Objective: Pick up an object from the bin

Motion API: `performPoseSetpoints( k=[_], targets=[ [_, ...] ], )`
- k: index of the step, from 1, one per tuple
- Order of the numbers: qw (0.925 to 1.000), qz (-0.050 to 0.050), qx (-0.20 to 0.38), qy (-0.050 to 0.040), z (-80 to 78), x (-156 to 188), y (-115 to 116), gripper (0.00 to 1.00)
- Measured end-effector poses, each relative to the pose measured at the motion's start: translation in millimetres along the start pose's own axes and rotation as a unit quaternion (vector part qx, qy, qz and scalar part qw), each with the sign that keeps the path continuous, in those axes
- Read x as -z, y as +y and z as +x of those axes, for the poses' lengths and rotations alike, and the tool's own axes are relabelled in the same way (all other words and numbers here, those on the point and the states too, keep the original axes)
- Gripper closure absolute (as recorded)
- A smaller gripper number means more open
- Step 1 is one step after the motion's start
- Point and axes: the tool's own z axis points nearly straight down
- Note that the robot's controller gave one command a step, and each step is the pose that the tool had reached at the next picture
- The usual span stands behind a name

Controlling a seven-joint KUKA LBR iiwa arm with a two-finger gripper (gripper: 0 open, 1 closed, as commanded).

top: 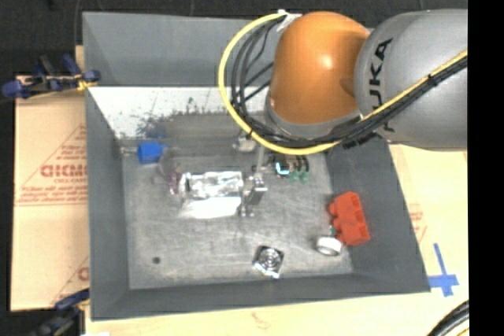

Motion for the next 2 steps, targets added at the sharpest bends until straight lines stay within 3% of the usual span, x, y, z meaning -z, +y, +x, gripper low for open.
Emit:
performPoseSetpoints(
  k=[1, 2],
  targets=[
    [0.9988, 0.002, 0.050, 0.0015, -40.2, -140.1, 29.1, 0.00],
    [0.9988, 0.000, 0.048, -0.0032, -42.7, -133.5, 30.3, 1.00]
  ],
)
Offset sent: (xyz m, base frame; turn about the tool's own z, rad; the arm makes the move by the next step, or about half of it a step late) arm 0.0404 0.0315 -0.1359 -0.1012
